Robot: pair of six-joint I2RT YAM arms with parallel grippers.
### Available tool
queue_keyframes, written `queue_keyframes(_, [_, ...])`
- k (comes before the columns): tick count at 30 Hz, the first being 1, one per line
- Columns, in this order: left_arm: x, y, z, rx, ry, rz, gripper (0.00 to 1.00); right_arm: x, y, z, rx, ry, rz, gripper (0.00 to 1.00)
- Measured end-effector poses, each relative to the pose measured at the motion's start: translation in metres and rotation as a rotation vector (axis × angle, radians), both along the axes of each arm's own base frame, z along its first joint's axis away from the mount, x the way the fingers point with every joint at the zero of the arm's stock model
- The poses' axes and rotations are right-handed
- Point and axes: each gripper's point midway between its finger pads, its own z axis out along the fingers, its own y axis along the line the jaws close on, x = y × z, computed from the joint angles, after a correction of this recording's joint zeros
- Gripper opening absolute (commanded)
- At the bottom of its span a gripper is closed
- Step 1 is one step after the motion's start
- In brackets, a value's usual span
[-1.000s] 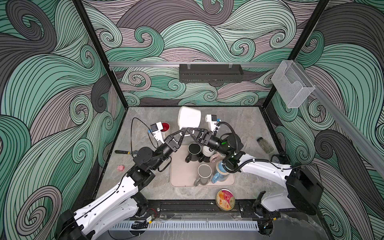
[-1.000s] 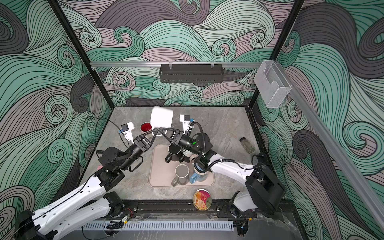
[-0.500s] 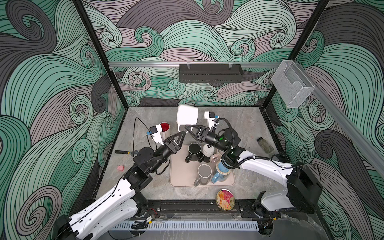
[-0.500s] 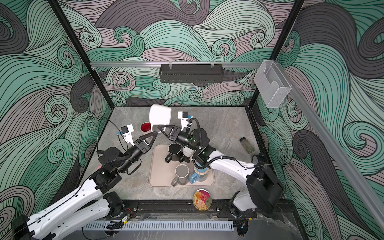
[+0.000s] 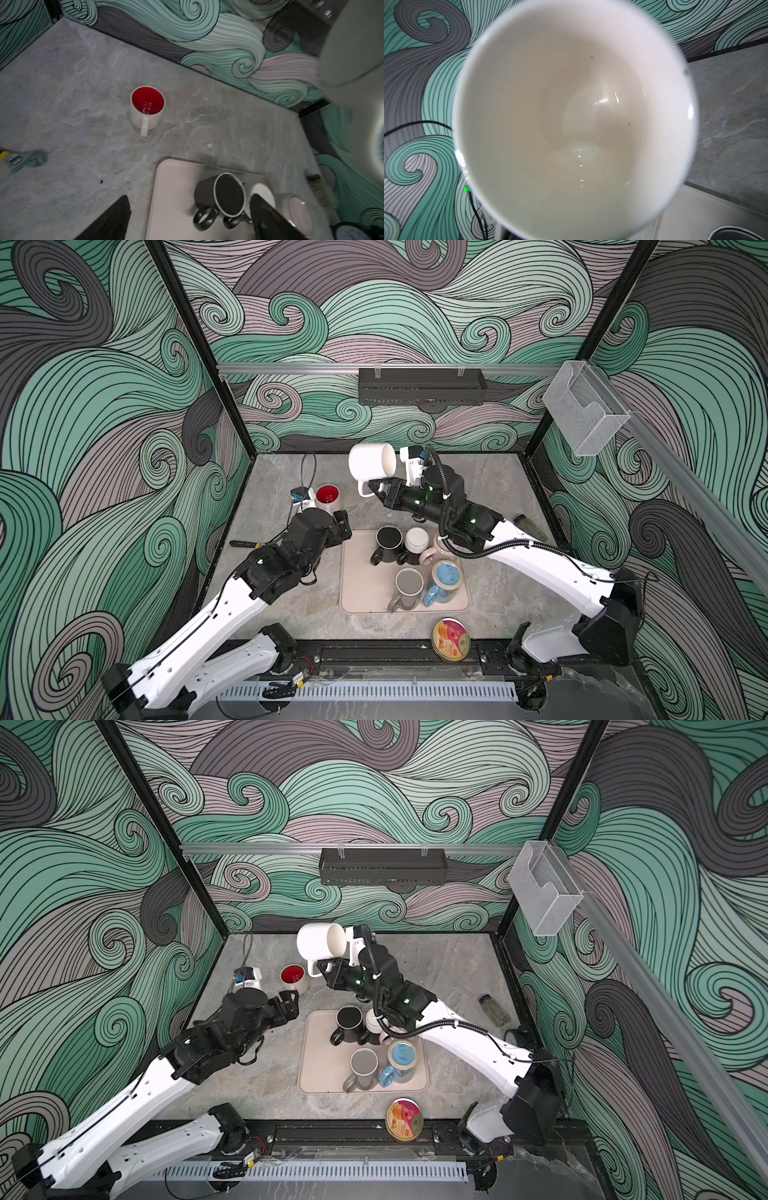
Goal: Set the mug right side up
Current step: 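Carry the mug toward the red-interior mug with the right gripper while the left withdraws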
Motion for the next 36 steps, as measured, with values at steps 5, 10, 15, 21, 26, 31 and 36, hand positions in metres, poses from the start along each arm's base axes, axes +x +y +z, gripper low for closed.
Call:
queue_keyframes(5, [-0.014,0.012,-0.033,0.080,0.092,0.002,0.91,0.015,0.022,-0.019,-0.225,-0.013,-0.039,0.00])
queue_keyframes(10, [-0.026,0.023,-0.025,0.056,0.064,0.009,0.90,0.038,0.025,-0.074,-0.451,0.054,-0.092,0.00])
queue_keyframes(15, [-0.036,0.036,-0.015,0.033,0.029,0.027,0.90,0.062,0.036,-0.109,-0.594,0.104,-0.127,0.00])
queue_keyframes(21, [-0.044,0.043,-0.022,0.026,0.027,0.039,0.89,0.079,0.047,-0.139,-0.672,0.149,-0.163,0.00])
queue_keyframes(26, [-0.045,0.044,-0.026,0.033,0.038,0.042,0.89,0.097,0.056,-0.156,-0.715,0.159,-0.215,0.00])
queue_keyframes(31, [-0.043,0.043,-0.027,0.030,0.037,0.042,0.89,0.109,0.053,-0.181,-0.758,0.185,-0.282,0.00])
queue_keyframes(36, [-0.041,0.040,-0.034,0.048,0.062,0.041,0.90,0.115,0.048,-0.202,-0.783,0.220,-0.325,0.00])
